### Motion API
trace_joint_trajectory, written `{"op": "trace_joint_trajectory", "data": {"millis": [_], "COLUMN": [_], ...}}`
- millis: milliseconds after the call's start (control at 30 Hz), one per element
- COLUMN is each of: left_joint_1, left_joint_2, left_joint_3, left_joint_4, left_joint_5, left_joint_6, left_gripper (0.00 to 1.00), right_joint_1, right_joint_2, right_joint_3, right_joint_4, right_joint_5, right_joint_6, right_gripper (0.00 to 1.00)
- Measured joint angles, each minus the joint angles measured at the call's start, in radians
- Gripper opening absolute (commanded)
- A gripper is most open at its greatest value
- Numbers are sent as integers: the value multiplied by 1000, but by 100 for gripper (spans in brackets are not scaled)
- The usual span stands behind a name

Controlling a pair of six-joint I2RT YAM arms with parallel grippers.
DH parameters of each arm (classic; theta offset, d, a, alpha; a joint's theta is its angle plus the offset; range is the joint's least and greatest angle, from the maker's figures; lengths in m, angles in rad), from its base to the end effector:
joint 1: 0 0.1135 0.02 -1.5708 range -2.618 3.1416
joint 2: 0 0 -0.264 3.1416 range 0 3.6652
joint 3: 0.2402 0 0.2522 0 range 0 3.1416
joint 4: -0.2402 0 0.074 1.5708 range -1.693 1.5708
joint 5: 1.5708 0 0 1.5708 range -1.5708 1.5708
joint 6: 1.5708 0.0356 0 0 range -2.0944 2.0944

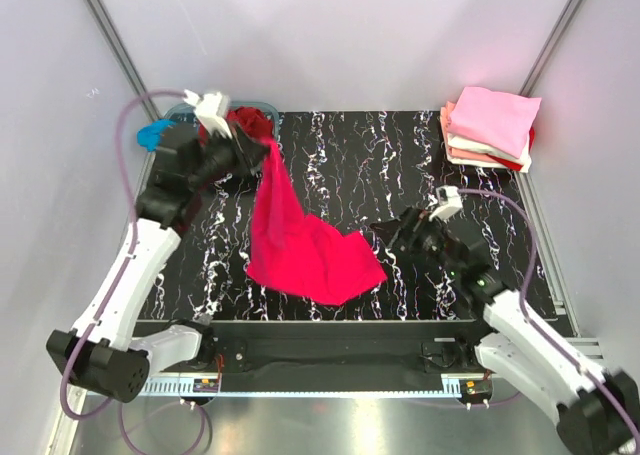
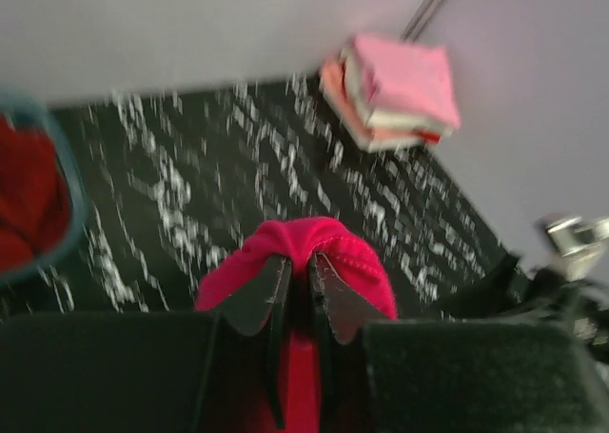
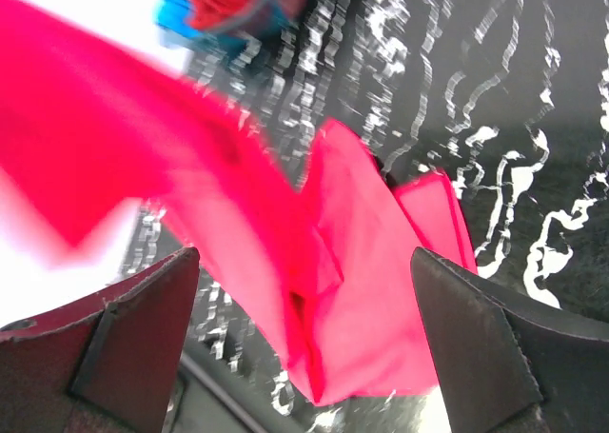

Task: Fold and stack the t-shirts
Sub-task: Move the tshirt to the center of the board

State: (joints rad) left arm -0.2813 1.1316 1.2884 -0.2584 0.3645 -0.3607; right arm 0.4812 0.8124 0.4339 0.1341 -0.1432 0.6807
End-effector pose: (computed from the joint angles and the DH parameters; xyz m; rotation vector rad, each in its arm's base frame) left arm 0.2338 -0.0808 0.4391 0.2158 1.7136 -0.7835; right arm 0.1698 0.0944 0.2439 0.0840 1.9168 0.9362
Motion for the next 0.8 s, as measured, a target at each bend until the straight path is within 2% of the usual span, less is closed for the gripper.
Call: {"op": "trace_joint_trajectory", "data": {"millis": [100, 167, 367, 467, 533, 600, 633, 667, 700, 733, 800], "left_joint_1": [-29, -72, -119, -88, -14, 69, 111, 141, 156, 161, 163], "left_joint_2": [-3, -3, -92, -166, -205, -232, -247, -262, -274, -285, -298], "left_joint_3": [-165, -223, -290, -293, -304, -340, -369, -407, -438, -472, -528], "left_joint_4": [-14, -29, -25, -38, -43, -43, -48, -48, -56, -63, -90], "left_joint_5": [2, 3, -30, -98, -124, -145, -159, -174, -181, -191, -212], "left_joint_6": [-21, -25, -16, -2, -1, -1, -1, 3, 8, 11, 13], "left_gripper": [14, 13, 13, 12, 12, 17, 23, 64, 82, 91, 99], "right_joint_1": [0, 0, 0, 0, 0, 0, 0, 0, 0, 0, 0], "right_joint_2": [-145, -205, -167, -112, -96, -95, -92, -89, -83, -79, -70], "right_joint_3": [6, 19, 69, 66, 44, 16, -1, -14, -31, -45, -67], "right_joint_4": [-98, -174, -350, -395, -398, -394, -391, -386, -382, -376, -372], "right_joint_5": [-2, -2, -16, -27, -32, -34, -34, -34, -34, -34, -34], "right_joint_6": [-2, -5, -6, 7, 19, 29, 34, 39, 46, 51, 59], "right_gripper": [100, 100, 100, 100, 100, 100, 100, 100, 100, 100, 100]}}
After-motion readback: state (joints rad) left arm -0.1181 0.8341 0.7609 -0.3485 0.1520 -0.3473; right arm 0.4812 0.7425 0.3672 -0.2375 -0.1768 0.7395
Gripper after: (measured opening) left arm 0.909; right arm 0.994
